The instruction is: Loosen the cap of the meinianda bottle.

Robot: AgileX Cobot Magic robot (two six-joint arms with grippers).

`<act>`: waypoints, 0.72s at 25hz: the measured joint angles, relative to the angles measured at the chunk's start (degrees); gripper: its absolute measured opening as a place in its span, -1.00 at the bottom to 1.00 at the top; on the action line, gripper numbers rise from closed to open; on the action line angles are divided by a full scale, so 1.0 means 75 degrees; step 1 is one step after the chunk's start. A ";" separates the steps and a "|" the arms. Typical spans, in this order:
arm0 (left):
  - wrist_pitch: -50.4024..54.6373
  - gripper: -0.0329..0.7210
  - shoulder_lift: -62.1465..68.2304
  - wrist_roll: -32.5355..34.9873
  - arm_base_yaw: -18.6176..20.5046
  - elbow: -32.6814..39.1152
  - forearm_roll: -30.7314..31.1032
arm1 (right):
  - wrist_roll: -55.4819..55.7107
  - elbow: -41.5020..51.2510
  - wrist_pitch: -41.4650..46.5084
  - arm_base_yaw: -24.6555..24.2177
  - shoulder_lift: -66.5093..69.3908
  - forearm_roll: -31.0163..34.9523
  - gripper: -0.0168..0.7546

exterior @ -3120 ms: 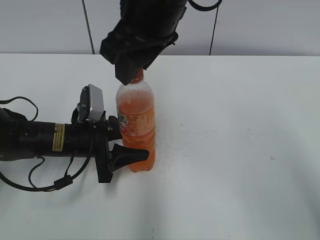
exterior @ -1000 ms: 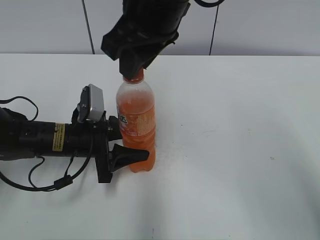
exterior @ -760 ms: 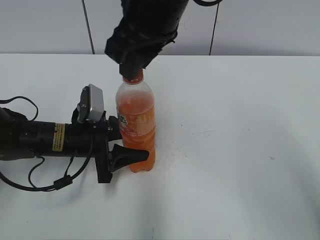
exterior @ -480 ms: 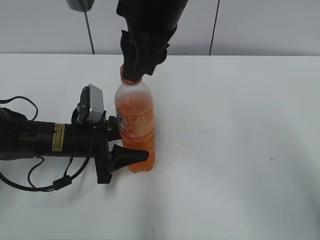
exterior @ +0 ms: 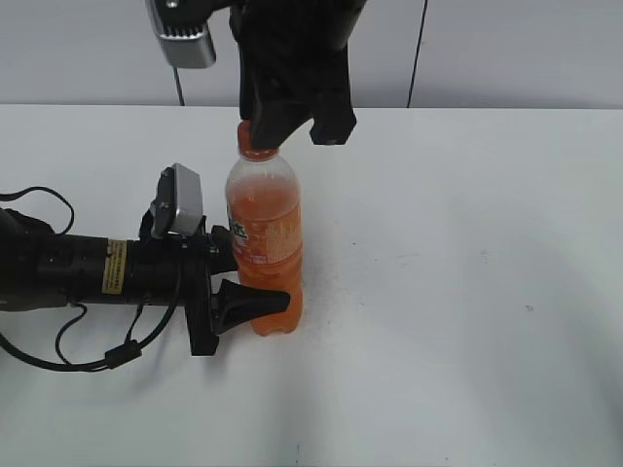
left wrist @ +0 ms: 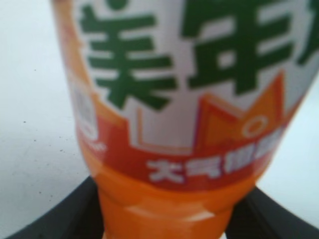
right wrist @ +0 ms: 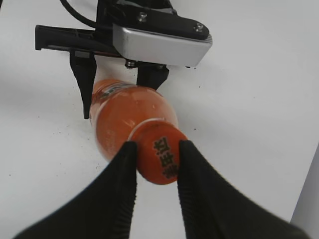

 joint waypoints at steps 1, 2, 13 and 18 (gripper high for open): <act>0.0000 0.15 0.0000 0.0000 0.0000 0.0000 0.0000 | 0.0000 0.0000 0.0000 0.0000 -0.0010 0.0038 -0.42; 0.0000 0.15 0.0000 0.0000 0.0000 0.0000 0.0000 | 0.0000 0.0000 0.0000 0.0000 -0.0024 0.0080 -0.41; 0.0000 0.15 0.0000 0.0027 0.0000 0.0000 0.0038 | 0.5655 -0.0051 0.0025 0.0000 -0.0545 0.0093 -0.28; 0.0000 0.15 0.0000 0.0027 0.0000 0.0000 0.0044 | 0.8241 -0.0051 0.0025 0.0000 -0.0545 0.0076 -0.02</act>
